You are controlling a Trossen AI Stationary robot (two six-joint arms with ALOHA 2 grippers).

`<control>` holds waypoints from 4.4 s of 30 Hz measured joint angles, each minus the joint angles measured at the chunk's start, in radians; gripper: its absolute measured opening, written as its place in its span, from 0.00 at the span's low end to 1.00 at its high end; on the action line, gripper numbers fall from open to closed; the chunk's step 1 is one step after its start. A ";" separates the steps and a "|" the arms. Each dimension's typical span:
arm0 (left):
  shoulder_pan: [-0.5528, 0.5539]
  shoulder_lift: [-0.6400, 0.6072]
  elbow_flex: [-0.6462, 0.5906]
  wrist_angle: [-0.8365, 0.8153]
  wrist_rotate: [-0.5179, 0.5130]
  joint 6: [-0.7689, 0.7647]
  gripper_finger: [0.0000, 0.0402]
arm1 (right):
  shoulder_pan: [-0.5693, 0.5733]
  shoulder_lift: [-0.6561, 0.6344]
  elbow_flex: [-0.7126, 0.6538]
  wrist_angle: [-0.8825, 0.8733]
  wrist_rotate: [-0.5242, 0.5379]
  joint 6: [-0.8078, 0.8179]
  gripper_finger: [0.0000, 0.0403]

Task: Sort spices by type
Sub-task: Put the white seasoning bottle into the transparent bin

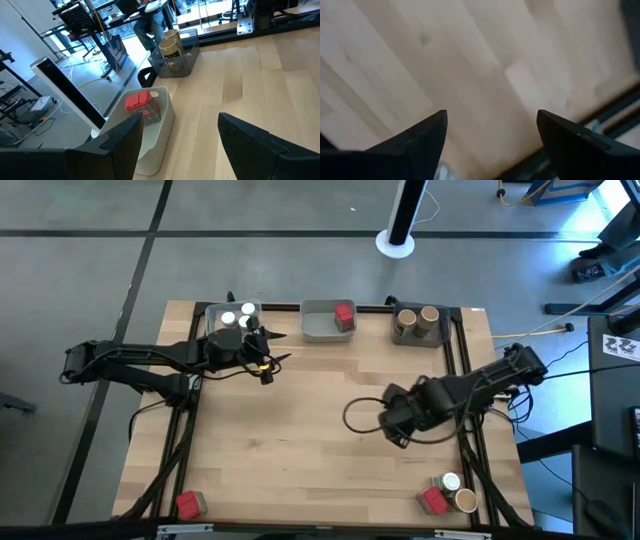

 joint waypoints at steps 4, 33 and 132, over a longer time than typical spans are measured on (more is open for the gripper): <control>0.000 0.000 0.000 0.001 0.000 -0.004 0.61 | 0.042 -0.010 -0.066 0.003 -0.106 0.053 0.76; 0.000 0.000 0.000 0.000 0.000 -0.010 0.61 | 0.413 0.006 -0.163 0.115 -0.402 0.417 0.76; 0.000 0.001 0.000 0.029 0.000 0.019 0.61 | -0.030 0.172 -0.140 0.165 0.043 -0.189 0.53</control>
